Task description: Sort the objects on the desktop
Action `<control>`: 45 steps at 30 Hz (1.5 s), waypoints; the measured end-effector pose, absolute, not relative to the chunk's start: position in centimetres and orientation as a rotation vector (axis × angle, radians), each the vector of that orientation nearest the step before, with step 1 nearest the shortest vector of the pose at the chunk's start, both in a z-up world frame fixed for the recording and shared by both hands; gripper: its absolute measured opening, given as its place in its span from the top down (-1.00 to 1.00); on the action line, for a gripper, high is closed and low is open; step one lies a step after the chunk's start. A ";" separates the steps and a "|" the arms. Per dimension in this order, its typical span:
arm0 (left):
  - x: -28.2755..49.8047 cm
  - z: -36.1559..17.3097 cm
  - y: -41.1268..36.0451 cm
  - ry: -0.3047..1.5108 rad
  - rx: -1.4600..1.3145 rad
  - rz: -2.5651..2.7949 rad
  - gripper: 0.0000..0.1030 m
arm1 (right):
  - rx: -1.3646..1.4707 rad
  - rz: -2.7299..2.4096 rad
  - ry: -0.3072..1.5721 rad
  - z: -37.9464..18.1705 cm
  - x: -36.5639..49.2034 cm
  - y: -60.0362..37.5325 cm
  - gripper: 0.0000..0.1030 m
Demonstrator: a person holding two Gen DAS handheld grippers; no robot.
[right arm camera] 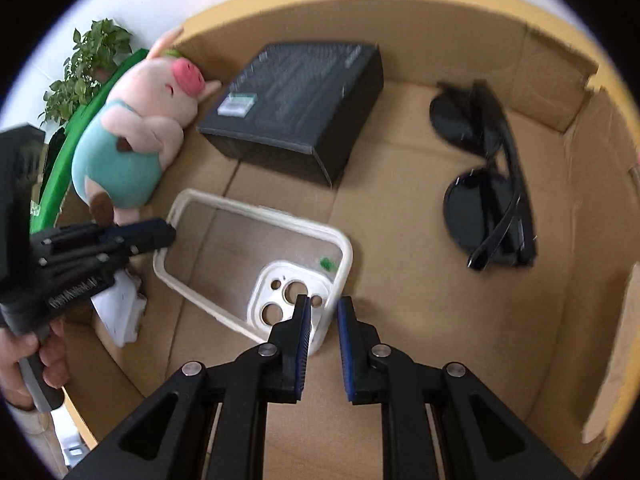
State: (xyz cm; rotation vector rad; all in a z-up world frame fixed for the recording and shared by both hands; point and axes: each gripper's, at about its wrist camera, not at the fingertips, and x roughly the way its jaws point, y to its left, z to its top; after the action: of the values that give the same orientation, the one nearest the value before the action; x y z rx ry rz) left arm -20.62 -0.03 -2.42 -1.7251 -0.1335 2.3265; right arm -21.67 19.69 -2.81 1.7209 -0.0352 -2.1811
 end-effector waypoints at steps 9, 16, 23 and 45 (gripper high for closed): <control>-8.5 9.7 -2.8 -0.055 -1.006 2.782 -0.97 | 1.033 -2.648 0.056 9.5 -8.2 21.5 -0.65; 1.7 7.2 -3.1 0.093 -0.527 3.147 -1.00 | 0.642 -2.983 -0.207 5.1 0.7 22.8 -0.67; -0.3 0.8 -2.1 0.086 -0.772 3.095 -0.99 | 0.714 -3.055 0.039 1.2 0.9 20.3 -0.67; -0.3 -0.8 -2.3 0.099 -0.760 3.105 -1.00 | 0.732 -3.008 -0.007 -0.1 0.6 20.4 -0.74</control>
State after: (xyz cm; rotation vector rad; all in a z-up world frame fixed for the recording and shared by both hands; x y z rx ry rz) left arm -0.29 -2.26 -0.77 -0.7596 0.0991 3.1050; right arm 0.60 20.38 -0.10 0.7318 -0.0065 -3.0081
